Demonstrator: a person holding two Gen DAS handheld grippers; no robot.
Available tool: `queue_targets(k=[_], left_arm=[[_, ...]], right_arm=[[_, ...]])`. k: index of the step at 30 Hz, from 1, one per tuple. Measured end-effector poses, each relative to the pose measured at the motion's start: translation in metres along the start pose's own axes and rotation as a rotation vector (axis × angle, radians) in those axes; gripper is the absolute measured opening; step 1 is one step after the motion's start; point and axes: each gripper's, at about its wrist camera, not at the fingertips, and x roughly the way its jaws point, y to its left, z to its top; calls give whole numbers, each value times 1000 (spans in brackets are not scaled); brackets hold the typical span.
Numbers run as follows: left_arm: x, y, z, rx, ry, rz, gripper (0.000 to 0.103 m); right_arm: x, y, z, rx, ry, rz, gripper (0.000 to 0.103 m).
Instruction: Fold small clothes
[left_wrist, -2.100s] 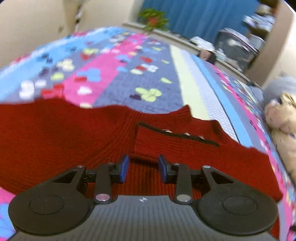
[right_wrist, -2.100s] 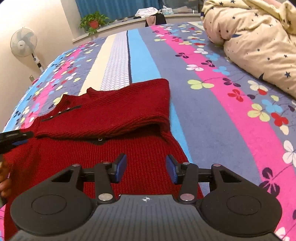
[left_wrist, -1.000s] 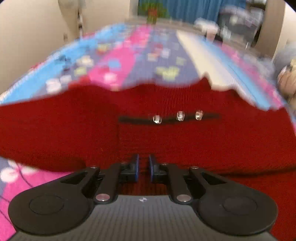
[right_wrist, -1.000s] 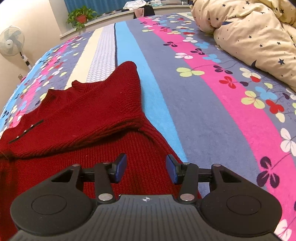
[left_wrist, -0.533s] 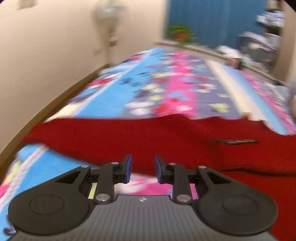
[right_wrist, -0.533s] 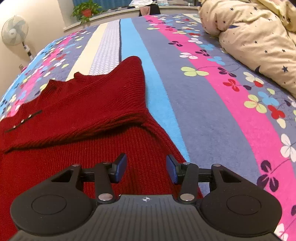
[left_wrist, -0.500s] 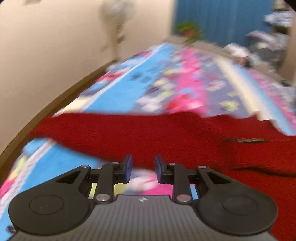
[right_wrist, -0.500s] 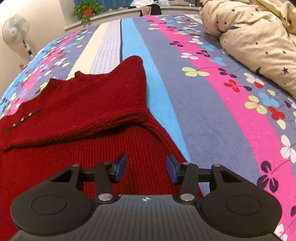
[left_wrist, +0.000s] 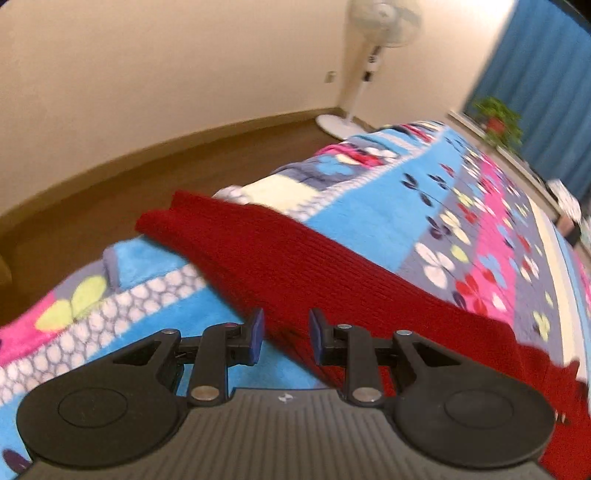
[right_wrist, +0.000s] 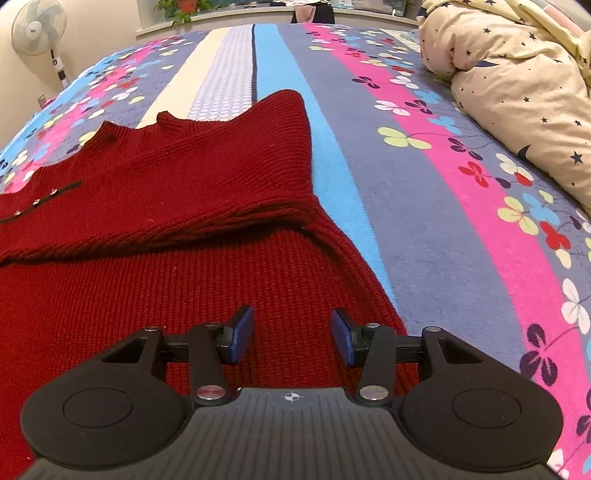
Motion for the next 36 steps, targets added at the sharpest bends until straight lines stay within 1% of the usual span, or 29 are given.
queue_targets(k=[5,7,15,22,23,24,26,27,30,33,34,36], left_arm=[[15,20,4,-115,30,39,32],[18,28,5,-165,34,36,34],[26,27,6,-175,18,30,35],[28,22,6,-157,14,48,35],[28,21,6,-154,10,54,31],[27,21,6,-147,6,59,26],[27,18,6,-126,-9,63,18],[26,17,6,-113,-19,68,15],[20,9,7,-88,-57,76,13],[4,-9,7,-28,-132,80,12],[-3,-17,6,-6,-160,71,12],[-21,-38,0,51,-214,19,11]], right_arm=[[4,5,1,-13,6,6,49],[4,5,1,-14,7,10,49],[7,8,3,-15,10,16,49],[7,8,2,-16,13,17,49],[8,8,2,-17,13,16,49],[8,8,2,-19,14,15,49],[8,9,2,-21,14,14,49],[8,9,2,-23,14,14,49],[8,10,2,-23,14,14,49],[8,10,2,-24,15,15,49],[8,11,2,-24,14,16,49],[7,12,2,-26,14,19,49]])
